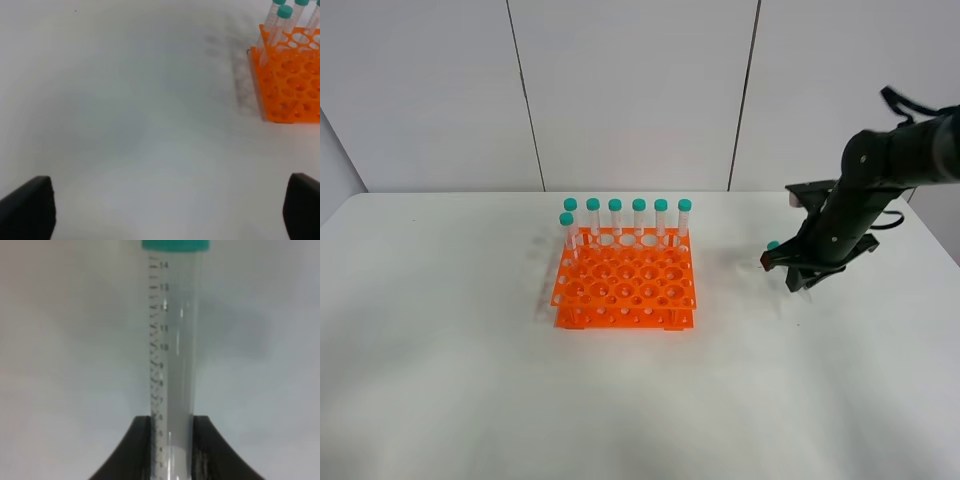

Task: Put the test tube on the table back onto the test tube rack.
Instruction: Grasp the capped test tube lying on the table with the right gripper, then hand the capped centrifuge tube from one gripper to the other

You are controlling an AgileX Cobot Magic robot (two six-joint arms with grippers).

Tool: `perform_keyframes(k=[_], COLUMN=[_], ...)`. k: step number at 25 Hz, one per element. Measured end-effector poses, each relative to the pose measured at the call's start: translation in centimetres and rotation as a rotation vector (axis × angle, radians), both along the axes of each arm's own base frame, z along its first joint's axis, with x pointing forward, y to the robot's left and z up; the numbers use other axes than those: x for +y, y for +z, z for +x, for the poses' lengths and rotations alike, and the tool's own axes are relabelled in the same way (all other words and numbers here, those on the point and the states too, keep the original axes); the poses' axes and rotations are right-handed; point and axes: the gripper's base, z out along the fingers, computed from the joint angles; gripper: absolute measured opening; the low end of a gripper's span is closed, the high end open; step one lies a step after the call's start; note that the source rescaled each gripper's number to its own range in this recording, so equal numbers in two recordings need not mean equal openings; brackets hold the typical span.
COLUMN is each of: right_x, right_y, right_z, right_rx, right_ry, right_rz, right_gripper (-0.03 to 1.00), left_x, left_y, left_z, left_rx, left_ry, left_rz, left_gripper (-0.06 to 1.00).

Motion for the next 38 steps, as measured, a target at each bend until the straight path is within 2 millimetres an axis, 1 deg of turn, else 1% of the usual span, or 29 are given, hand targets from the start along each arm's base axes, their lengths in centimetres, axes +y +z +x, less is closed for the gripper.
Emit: perform_keyframes(k=[4, 6, 8, 9, 10, 11, 13, 15, 17, 22, 24, 25, 27, 28, 30, 32, 35, 38], right_x=[0.1, 0.2, 0.4, 0.7, 0.7, 1.2, 2.4, 4.0, 5.3, 9.0, 10.0, 10.8, 11.2, 11.4, 11.6, 11.8, 11.7, 11.7], right_y=[6.8, 9.5, 11.6, 12.6, 12.6, 13.2, 13.8, 13.9, 14.1, 14.4, 14.5, 14.7, 14.3, 13.9, 12.7, 11.3, 9.7, 9.1], right_z=[-2.1, -3.4, -4.8, -5.5, -5.5, -6.4, -8.0, -9.7, -10.8, -12.4, -12.7, -12.9, -12.6, -12.4, -11.9, -12.0, -12.6, -13.1], right_rx=[-0.119, -0.165, -0.203, -0.227, -0.227, -0.245, -0.264, -0.259, -0.258, -0.277, -0.307, -0.341, -0.356, -0.354, -0.329, -0.299, -0.27, -0.242], right_ry=[0.059, 0.087, 0.124, 0.15, 0.15, 0.187, 0.254, 0.315, 0.355, 0.486, 0.533, 0.586, 0.627, 0.642, 0.676, 0.689, 0.684, 0.674], right_rz=[0.035, 0.058, 0.082, 0.097, 0.097, 0.108, 0.125, 0.148, 0.178, 0.235, 0.241, 0.237, 0.228, 0.223, 0.213, 0.217, 0.248, 0.273], right_gripper=[0.02, 0.02, 0.02, 0.02, 0.02, 0.02, 0.02, 0.02, 0.02, 0.02, 0.02, 0.02, 0.02, 0.02, 0.02, 0.02, 0.02, 0.02], left_x=[0.0, 0.0, 0.0, 0.0, 0.0, 0.0, 0.0, 0.0, 0.0, 0.0, 0.0, 0.0, -0.2, -0.3, -0.6, -1.0, -1.6, -2.4], left_y=[0.0, 0.0, 0.0, 0.0, 0.0, 0.0, 0.0, 0.0, 0.0, 0.0, 0.0, 0.0, 0.5, 1.0, 2.4, 3.9, 5.2, 5.4], left_z=[0.0, 0.0, 0.0, 0.0, 0.0, 0.0, 0.0, 0.0, 0.0, 0.0, 0.0, 0.0, 0.0, 0.1, 0.9, 2.0, 4.8, 7.8], left_rx=[0.0, 0.0, 0.0, 0.0, 0.0, 0.0, 0.0, 0.0, 0.0, 0.0, -0.001, -0.005, -0.035, -0.063, -0.105, -0.135, -0.104, -0.047], left_ry=[0.0, 0.0, 0.0, 0.0, 0.0, 0.0, 0.0, 0.0, 0.0, 0.0, 0.0, -0.003, -0.01, -0.018, -0.04, -0.064, -0.124, -0.201], left_rz=[0.0, 0.0, 0.0, 0.0, 0.0, 0.0, 0.0, 0.0, 0.0, 0.0, -0.001, -0.004, -0.017, -0.031, -0.079, -0.145, -0.217, -0.277], left_gripper=[1.0, 1.0, 1.0, 1.0, 1.0, 1.0, 1.0, 1.0, 1.0, 1.0, 1.0, 1.0, 1.0, 1.0, 1.0, 1.0, 1.0, 1.0])
